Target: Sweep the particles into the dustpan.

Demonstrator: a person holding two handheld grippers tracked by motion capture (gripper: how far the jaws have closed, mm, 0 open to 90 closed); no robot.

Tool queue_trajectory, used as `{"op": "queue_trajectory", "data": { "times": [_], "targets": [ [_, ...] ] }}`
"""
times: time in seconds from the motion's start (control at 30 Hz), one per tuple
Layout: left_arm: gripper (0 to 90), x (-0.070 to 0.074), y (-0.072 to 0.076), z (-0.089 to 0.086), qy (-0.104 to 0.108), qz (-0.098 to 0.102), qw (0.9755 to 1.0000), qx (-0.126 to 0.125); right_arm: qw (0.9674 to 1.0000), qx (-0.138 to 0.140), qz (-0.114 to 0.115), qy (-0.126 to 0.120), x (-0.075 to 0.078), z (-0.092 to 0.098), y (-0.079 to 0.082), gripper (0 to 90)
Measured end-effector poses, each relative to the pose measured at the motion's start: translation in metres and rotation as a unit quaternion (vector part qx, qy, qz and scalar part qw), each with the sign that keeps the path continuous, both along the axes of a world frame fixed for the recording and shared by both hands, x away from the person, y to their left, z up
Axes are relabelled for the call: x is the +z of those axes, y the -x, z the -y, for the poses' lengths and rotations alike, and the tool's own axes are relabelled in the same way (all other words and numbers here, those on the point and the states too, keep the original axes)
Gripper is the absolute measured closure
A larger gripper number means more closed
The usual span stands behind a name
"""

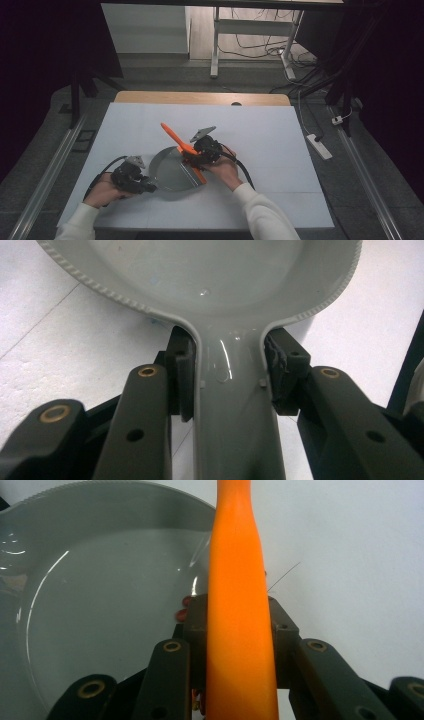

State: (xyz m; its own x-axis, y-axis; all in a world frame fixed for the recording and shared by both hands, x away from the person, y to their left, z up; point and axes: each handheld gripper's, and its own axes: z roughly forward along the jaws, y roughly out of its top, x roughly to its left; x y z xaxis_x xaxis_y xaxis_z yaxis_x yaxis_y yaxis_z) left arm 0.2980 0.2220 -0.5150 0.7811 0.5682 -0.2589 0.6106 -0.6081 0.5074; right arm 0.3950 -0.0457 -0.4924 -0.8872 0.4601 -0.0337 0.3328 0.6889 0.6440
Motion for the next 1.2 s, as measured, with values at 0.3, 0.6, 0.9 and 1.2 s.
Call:
{"op": "queue_trajectory", "data": {
  "times": [0.3, 0.6, 0.9, 1.2],
  "targets": [
    [61.9, 0.0, 0.0, 0.0, -0.002, 0.002, 1.0, -0.001, 0.9996, 0.024, -0.008, -0.016, 0.003, -0.004, 0.005, 69.6],
    [61.8, 0.0, 0.0, 0.0, -0.001, 0.001, 1.0, -0.002, 0.9988, 0.011, -0.005, -0.047, 0.013, 0.002, 0.005, 69.6],
    [61.8, 0.0, 0.0, 0.0, -0.001, 0.001, 1.0, -0.001, 0.996, -0.057, 0.014, -0.067, 0.026, 0.035, -0.012, 69.6],
    [61.8, -0.001, 0.0, 0.0, -0.001, 0.001, 1.0, -0.001, 0.9936, -0.092, 0.015, -0.064, 0.025, 0.052, -0.023, 69.6]
  ]
}}
